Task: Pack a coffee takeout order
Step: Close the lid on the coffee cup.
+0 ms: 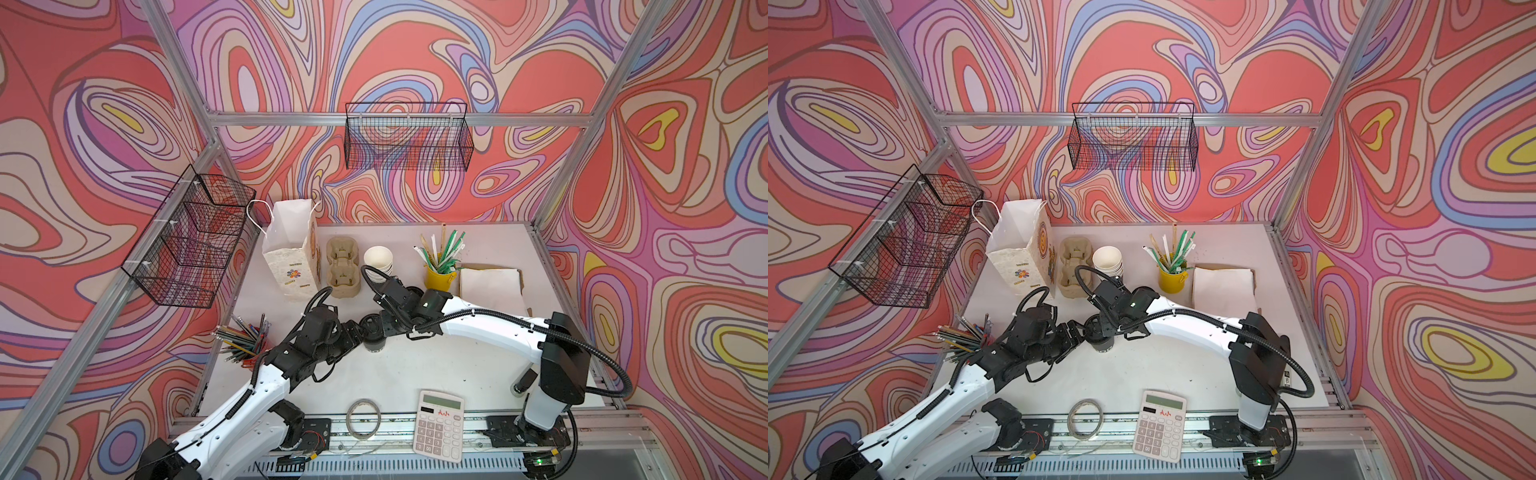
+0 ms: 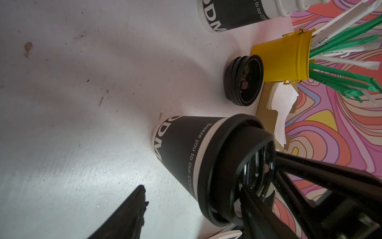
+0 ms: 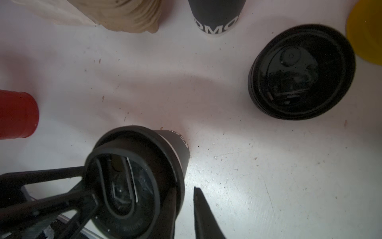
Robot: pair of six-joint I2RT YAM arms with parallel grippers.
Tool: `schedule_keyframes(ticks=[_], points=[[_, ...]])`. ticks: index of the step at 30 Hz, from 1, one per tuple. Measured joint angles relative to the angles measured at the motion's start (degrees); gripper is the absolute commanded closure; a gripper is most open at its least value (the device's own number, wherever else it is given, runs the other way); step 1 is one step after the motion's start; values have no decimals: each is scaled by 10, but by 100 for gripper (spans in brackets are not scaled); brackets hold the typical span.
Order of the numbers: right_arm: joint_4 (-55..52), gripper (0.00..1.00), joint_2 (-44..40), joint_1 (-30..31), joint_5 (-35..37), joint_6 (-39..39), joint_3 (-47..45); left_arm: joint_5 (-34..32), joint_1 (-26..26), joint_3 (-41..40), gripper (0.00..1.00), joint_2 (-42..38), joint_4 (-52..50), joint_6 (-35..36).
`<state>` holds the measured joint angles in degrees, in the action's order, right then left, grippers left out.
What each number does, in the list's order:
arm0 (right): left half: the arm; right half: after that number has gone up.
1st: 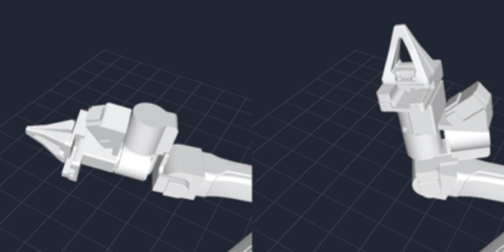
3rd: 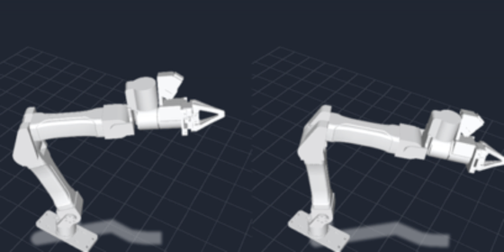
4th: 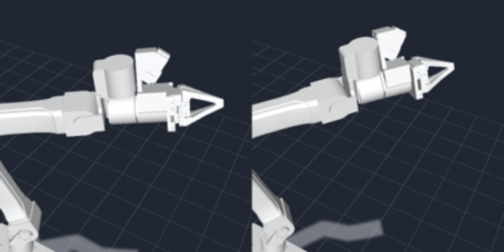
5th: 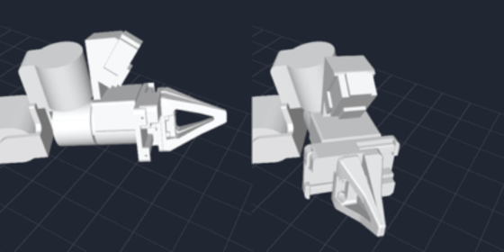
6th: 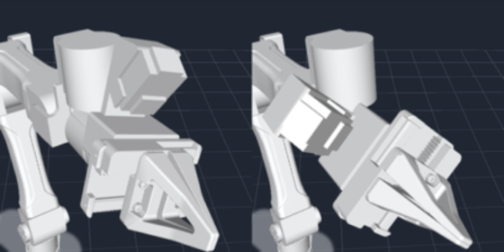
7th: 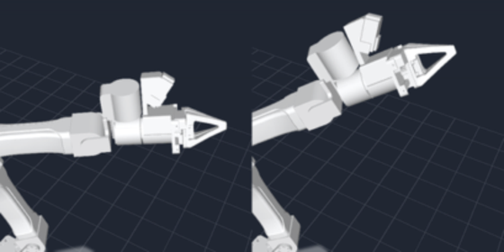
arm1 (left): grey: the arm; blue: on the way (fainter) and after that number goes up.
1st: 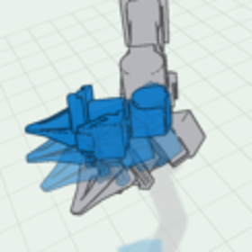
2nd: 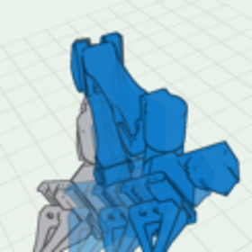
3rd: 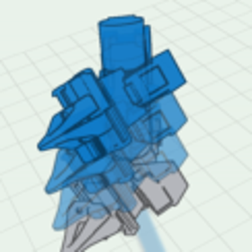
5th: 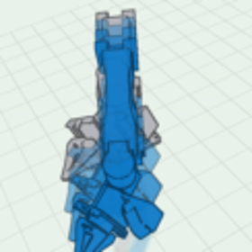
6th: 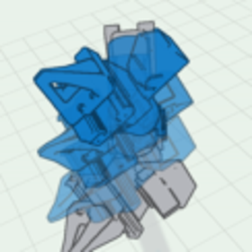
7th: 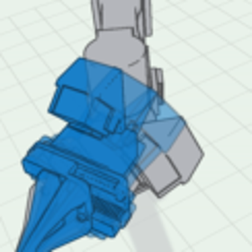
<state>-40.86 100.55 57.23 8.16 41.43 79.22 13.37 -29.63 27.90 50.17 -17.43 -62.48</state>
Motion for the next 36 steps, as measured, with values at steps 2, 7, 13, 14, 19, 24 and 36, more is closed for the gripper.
schedule_keyframes(ticks=[2,7,13,14,19,24,36], points=[[17,83,-7,0,0,2,-13,1,0,0,27,2,5,-2],[35,83,-15,0,0,4,-28,0,0,-2,29,-2,5,-2],[13,71,-16,1,8,-8,-13,-2,0,-1,29,-9,0,-3],[7,69,-16,1,10,-14,-7,-3,0,0,29,-10,-4,-3],[-5,69,-18,1,18,-30,29,-8,0,18,29,-10,-29,2],[3,70,-22,1,12,-38,33,-1,0,37,29,14,-30,10],[26,76,-10,1,-3,-43,2,-10,0,37,34,11,-50,22]])
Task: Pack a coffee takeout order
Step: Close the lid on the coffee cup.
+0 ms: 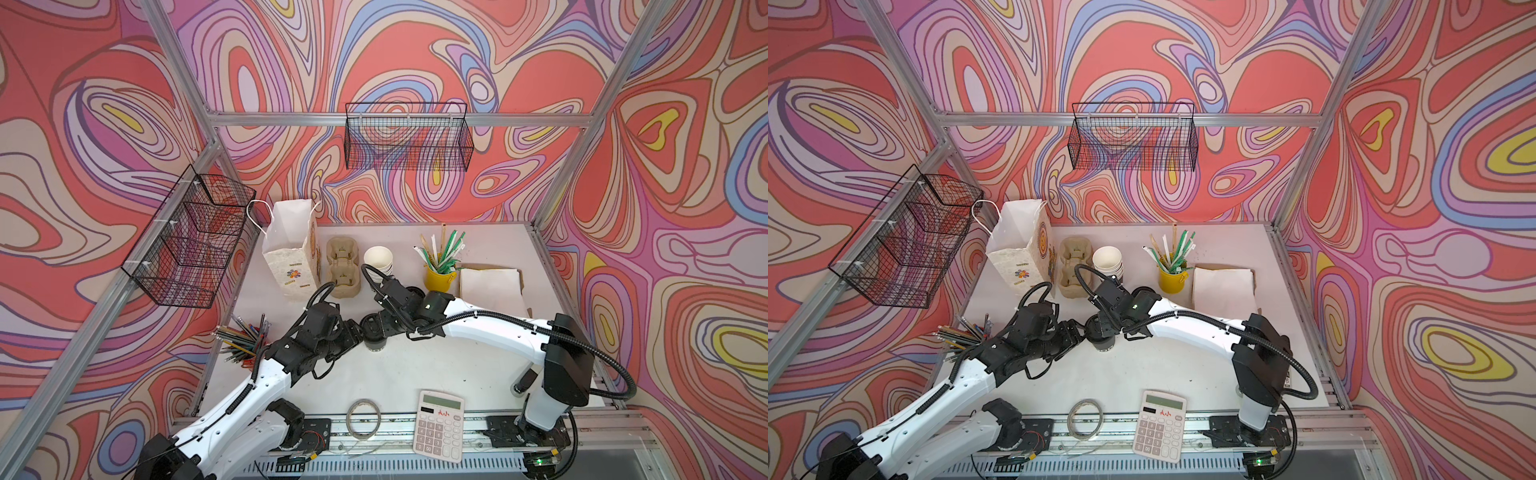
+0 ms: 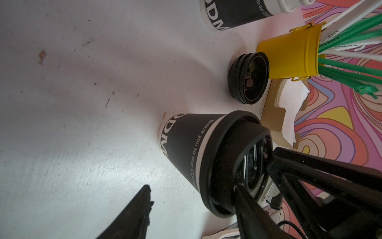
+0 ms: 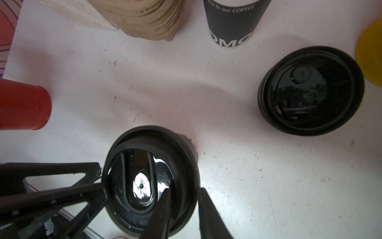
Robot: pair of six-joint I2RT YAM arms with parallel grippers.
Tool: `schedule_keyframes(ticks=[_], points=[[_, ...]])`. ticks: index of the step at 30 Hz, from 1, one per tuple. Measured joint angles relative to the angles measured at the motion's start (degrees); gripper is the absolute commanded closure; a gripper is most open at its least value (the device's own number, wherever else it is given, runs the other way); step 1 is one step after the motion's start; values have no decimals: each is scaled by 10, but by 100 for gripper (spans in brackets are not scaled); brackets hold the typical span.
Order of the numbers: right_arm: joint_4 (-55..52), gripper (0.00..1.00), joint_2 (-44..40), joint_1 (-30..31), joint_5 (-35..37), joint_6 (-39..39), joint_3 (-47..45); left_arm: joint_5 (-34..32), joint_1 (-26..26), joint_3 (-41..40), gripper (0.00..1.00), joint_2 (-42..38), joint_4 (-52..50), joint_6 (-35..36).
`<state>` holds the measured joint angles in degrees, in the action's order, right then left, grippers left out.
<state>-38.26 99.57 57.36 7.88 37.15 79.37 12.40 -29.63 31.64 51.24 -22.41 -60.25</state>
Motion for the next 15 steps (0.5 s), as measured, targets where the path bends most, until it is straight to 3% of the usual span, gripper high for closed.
schedule_keyframes(ticks=[5,10,12,14,15], points=[[6,73,-1,1,1,-1,-2,0,0,-2,30,-7,0,-2],[-9,56,-1,1,4,-19,9,-7,0,10,20,-10,-18,1],[-16,41,-2,1,9,-29,20,-13,0,26,15,-11,-23,2],[-17,2,-7,1,16,-40,30,-20,0,41,8,-18,-23,3],[-16,2,-12,1,23,-46,35,-22,0,46,3,-24,-23,4]])
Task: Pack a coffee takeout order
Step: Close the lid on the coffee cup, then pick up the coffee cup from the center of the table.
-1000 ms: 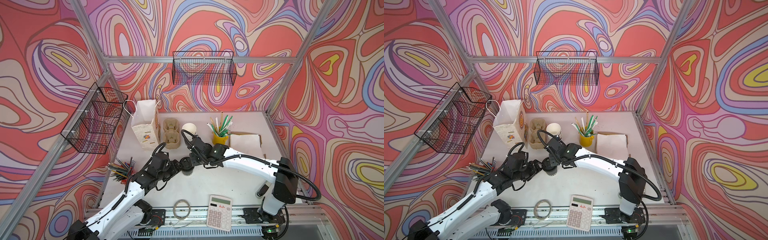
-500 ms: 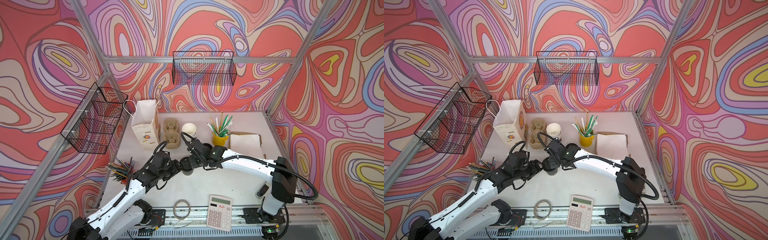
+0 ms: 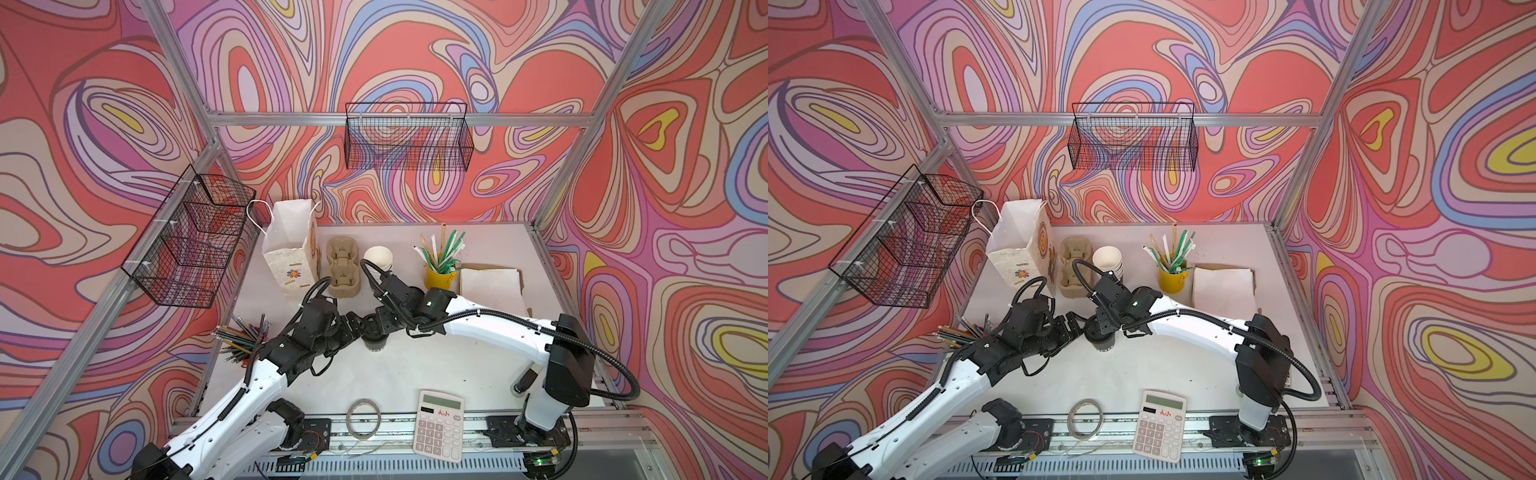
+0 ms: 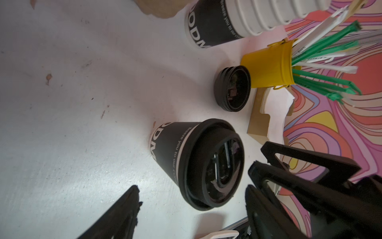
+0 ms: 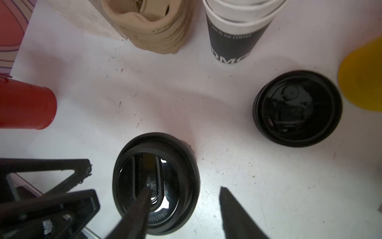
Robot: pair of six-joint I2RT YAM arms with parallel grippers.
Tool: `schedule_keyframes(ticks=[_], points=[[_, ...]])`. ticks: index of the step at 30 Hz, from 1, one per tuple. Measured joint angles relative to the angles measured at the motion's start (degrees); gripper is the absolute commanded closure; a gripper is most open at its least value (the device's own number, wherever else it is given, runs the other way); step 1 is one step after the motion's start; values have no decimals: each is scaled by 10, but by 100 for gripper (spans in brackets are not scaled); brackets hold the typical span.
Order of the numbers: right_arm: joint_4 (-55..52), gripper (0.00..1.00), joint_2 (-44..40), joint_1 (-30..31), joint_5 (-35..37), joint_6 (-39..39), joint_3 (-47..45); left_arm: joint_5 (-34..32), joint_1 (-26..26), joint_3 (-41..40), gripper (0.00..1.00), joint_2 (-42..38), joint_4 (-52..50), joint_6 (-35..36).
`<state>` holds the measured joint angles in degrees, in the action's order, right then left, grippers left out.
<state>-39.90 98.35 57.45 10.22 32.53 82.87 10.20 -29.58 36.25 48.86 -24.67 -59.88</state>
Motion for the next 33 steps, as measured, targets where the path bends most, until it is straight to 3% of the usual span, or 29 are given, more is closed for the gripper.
schedule_keyframes(ticks=[5,10,16,20,33], points=[[5,2,-30,0,14,-32,11,-4,19,4,0,-26,0,-6],[20,2,-33,0,-19,-63,17,2,55,4,0,-44,-5,-21],[27,2,-20,0,-40,-63,20,87,171,-31,0,-66,17,-59],[25,3,5,4,-52,-59,23,137,219,-60,0,-67,21,-70],[-17,16,68,31,-33,-55,49,203,228,-76,0,-42,39,-59]])
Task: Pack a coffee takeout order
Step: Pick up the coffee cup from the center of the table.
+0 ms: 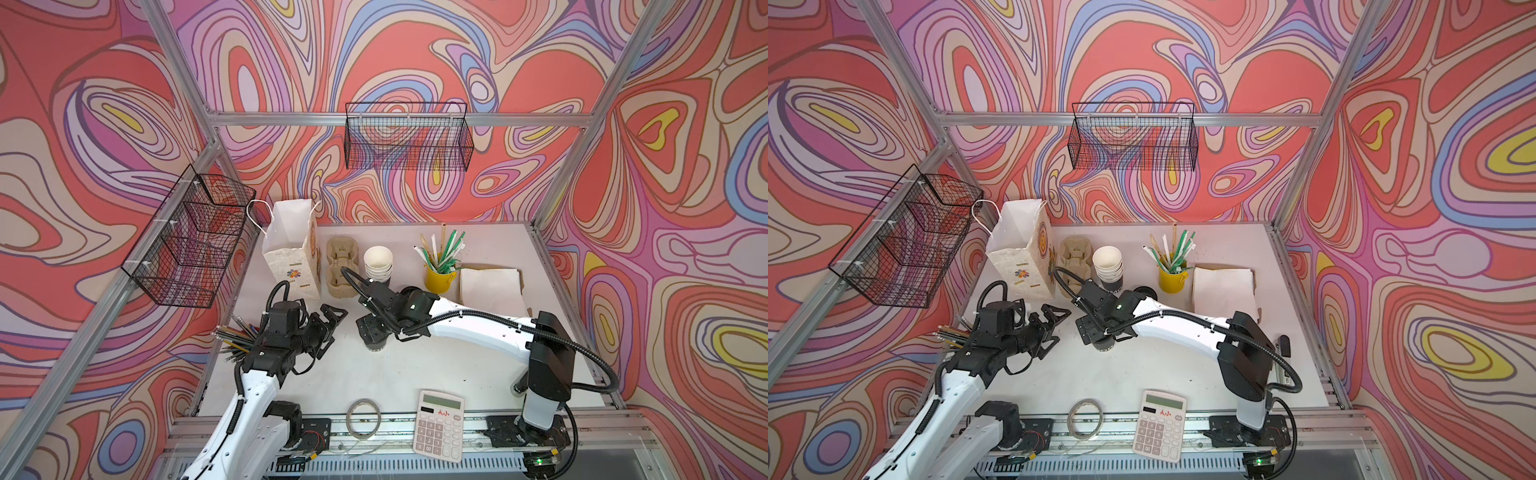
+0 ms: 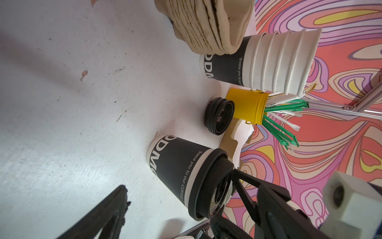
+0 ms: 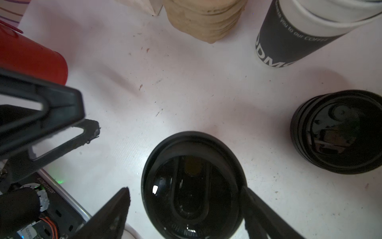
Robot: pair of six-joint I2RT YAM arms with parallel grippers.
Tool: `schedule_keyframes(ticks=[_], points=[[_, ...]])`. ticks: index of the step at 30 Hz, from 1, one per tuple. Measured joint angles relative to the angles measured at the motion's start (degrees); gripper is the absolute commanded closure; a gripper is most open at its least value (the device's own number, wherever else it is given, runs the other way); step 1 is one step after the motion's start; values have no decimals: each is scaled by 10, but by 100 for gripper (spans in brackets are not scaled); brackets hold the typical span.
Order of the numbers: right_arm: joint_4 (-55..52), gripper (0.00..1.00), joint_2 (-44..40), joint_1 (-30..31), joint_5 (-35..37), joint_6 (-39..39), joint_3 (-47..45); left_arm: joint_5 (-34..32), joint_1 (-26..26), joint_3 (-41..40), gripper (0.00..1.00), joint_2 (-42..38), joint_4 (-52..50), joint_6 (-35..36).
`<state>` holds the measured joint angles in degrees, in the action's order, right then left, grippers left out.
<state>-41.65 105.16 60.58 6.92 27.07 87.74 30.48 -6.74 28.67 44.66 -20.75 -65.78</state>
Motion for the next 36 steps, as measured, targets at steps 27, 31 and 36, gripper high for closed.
schedule_keyframes(ticks=[27,31,36], points=[[-42,20,35,11,33,-5,31,2,0,-15,0,-1,5,2],[-42,20,35,11,35,-5,30,1,0,-15,0,-4,5,2],[-42,21,40,13,40,-9,31,1,0,-15,0,-4,5,2]])
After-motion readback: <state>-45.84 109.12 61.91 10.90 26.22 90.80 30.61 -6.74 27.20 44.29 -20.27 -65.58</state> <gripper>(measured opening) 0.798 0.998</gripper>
